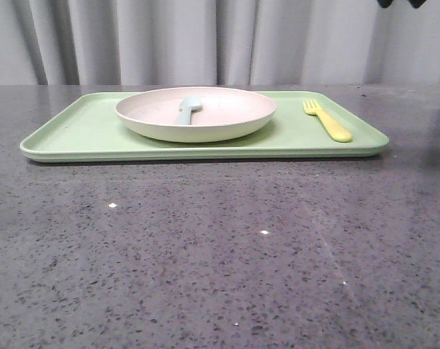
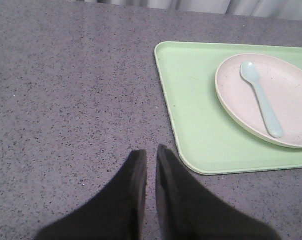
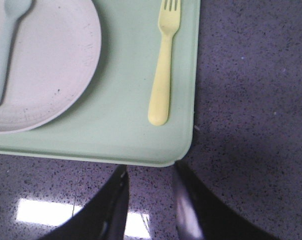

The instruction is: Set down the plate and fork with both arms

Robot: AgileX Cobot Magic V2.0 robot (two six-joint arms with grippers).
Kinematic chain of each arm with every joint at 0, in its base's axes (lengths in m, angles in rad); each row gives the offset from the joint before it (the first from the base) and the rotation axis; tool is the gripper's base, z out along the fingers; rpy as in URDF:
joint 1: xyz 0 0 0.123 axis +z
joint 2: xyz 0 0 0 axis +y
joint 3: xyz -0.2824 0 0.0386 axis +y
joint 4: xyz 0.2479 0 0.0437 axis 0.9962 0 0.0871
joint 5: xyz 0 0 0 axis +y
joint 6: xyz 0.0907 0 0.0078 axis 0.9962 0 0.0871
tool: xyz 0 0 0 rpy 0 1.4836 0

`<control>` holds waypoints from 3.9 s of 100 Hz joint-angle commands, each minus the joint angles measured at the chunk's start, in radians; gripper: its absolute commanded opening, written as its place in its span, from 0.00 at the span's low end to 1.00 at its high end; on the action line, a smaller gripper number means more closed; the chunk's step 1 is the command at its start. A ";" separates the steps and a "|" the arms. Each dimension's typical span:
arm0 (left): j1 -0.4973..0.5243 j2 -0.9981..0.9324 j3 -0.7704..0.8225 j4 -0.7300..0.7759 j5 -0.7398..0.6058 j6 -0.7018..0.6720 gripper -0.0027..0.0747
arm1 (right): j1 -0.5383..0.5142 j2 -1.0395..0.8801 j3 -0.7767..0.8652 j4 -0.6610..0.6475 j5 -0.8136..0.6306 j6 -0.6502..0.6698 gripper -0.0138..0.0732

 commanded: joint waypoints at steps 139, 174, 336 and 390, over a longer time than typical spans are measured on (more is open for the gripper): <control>-0.003 -0.398 0.240 -0.072 -0.129 0.115 0.01 | -0.001 -1.126 0.865 -0.101 -0.498 -0.001 0.11; -0.003 -0.417 0.248 -0.072 -0.123 0.115 0.01 | -0.001 -1.126 0.866 -0.101 -0.497 -0.001 0.11; -0.063 -0.768 0.791 0.343 -0.673 -0.199 0.01 | -0.001 -1.125 0.866 -0.101 -0.498 -0.001 0.11; -0.063 -0.768 0.791 0.341 -0.693 -0.199 0.01 | -0.001 -1.124 0.866 -0.101 -0.497 -0.001 0.11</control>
